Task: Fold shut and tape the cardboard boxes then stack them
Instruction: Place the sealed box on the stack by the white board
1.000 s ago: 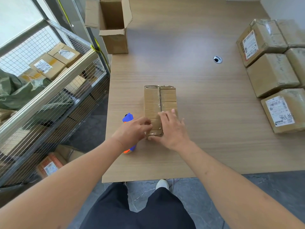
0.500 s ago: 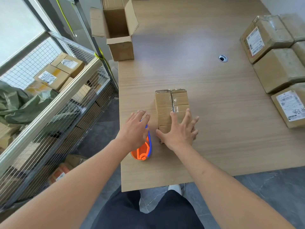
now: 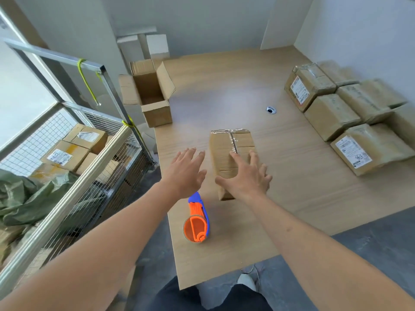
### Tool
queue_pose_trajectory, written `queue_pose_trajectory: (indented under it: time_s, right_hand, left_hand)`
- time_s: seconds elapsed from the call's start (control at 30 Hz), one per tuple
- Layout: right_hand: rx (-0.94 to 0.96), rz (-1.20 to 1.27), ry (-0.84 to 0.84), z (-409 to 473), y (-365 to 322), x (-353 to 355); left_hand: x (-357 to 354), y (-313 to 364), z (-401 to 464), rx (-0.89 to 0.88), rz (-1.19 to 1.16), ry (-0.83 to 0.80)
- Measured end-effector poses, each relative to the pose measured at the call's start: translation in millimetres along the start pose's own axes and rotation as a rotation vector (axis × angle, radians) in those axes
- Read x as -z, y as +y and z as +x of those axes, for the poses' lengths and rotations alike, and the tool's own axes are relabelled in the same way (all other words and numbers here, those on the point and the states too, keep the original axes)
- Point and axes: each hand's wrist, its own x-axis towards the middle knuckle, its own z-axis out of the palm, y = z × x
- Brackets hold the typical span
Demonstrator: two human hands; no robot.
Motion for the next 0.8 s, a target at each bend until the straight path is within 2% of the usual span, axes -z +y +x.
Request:
queue_pose_trajectory:
  time_s: [0.33, 0.67, 0.8]
  right_hand:
    - [0.046, 0.031, 0.156, -8.6, -16.6, 123.7]
    - [0.179, 0.069, 0.259, -6.1, 18.7, 235.3]
    - [0.217, 0.075, 0.282, 0.3, 42.9, 270.9]
  left_hand:
    - [113.7, 36.4, 17.8, -0.079, 0.074, 0.146]
    - [190.5, 116.1, 24.9, -0.078, 0.079, 0.304]
    - [206.4, 152.4, 35.7, -0.065, 0.089, 0.317]
